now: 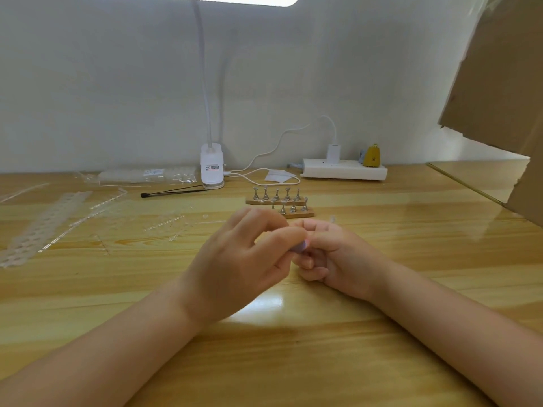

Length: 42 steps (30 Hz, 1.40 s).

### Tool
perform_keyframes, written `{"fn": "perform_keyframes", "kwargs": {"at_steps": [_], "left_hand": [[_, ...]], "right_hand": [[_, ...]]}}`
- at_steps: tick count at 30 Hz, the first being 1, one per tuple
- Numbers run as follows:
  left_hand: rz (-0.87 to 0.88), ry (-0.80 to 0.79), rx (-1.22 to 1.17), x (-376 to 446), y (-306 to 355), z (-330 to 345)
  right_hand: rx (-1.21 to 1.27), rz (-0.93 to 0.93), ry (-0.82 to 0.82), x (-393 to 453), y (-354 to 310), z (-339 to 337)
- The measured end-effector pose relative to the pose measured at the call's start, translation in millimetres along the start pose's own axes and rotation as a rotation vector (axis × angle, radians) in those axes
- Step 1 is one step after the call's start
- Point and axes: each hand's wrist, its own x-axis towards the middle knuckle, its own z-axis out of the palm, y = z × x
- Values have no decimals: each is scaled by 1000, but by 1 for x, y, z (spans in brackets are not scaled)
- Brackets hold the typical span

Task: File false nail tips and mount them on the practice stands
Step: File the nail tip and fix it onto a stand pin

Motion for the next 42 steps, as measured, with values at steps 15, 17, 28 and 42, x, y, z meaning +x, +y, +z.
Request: {"fn": "perform_keyframes", "kwargs": {"at_steps": [15,17,28,42], "left_hand": [[-129,-67,106,-1,-11,-7],[-130,-33,86,-1,-12,-8],[-144,-12,-29,-1,-8,-4],[-312,-77,-239,-7,-4,5]], "right_hand": [[32,4,-12,0,1,-2],[39,-3,-11,1,2,-2],[13,-1,-30,-1,0,-1],[60,-50,36,-3,0,2]]}}
